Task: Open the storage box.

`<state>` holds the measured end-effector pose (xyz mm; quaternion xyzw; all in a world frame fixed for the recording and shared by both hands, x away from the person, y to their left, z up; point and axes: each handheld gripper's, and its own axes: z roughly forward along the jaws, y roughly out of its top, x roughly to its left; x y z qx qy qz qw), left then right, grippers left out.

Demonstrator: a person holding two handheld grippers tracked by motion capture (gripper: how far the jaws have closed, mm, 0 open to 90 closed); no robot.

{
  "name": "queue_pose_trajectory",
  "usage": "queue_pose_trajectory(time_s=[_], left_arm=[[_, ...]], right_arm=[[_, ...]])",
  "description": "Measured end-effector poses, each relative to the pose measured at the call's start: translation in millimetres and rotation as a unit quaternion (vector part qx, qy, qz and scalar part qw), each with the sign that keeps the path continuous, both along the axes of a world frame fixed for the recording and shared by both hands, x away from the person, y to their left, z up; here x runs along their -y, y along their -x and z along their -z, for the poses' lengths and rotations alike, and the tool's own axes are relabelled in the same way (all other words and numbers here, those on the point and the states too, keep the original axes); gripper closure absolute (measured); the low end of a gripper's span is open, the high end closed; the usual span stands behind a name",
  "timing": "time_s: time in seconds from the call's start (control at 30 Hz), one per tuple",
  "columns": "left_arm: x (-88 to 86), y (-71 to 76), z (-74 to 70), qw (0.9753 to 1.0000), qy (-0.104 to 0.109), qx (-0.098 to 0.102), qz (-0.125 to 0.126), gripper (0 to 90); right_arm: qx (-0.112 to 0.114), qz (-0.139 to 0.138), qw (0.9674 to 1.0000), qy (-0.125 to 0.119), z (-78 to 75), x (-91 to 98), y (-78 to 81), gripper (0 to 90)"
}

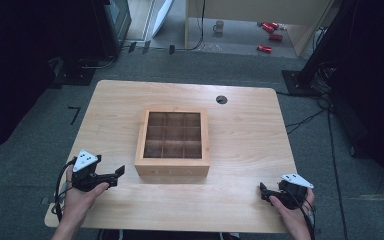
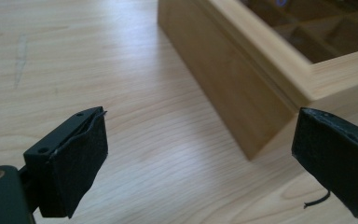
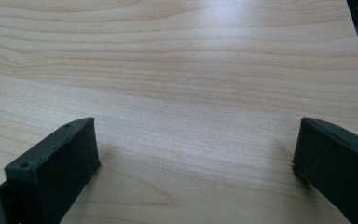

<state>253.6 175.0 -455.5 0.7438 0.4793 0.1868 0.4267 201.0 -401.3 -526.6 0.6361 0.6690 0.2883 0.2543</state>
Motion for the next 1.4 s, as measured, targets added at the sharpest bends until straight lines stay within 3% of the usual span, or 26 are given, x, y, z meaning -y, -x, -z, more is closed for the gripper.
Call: queue_pose_trajectory(time_s=[0.17,0.43,0.6,0.77,0.87,0.9,1.1,1.17,1.27,1.3,1.4], left_arm=[[6.6,5.4,-13.5,0.9997,0.015,0.016,0.014,3.9],[21.3,7.9,-13.7,0.9988,0.026,0.008,0.04,5.6],[34.3,11.1,-14.6,0.9984,0.015,0.014,0.053,6.3],[43.4,7.8,-14.0,0.9982,0.004,0.013,0.058,7.0],[49.2,5.8,-12.4,0.998,-0.004,0.01,0.063,7.7],[54.0,4.5,-10.9,0.9981,-0.013,0.01,0.06,12.7],[68.2,-1.7,-2.7,0.9967,-0.04,0.001,0.07,14.7],[73.6,-4.9,2.7,0.9958,-0.054,-0.007,0.073,15.8],[76.3,-7.4,6.1,0.9957,-0.058,-0.019,0.069,25.1],[77.8,-9.1,8.2,0.9962,-0.054,-0.026,0.064,27.6],[77.3,-9.6,8.7,0.9962,-0.052,-0.028,0.065,26.6]], right_arm=[[0.0,0.002,1.0,0.0,-0.1,-1.6,-5.8,0.0],[0.0,0.001,1.0,0.0,-0.1,-2.7,-11.0,0.0],[0.0,0.003,1.0,-0.001,-0.3,-4.1,-12.6,0.8],[0.023,0.01,0.9997,0.007,-6.7,-15.5,-14.8,7.4],[0.046,-0.007,0.9989,-0.007,-21.9,-28.8,-14.3,8.1],[0.056,-0.02,0.9981,-0.014,-30.5,-38.5,-13.4,8.8],[0.069,-0.053,0.9958,-0.028,-47.0,-61.8,-13.4,12.6],[0.078,-0.074,0.9936,-0.035,-57.5,-79.2,-18.1,15.1],[0.082,-0.087,0.9921,-0.037,-63.5,-91.2,-22.2,17.0],[0.088,-0.1,0.99,-0.046,-69.5,-103.2,-26.0,18.4],[0.095,-0.113,0.9877,-0.052,-75.1,-114.8,-29.3,20.1]])
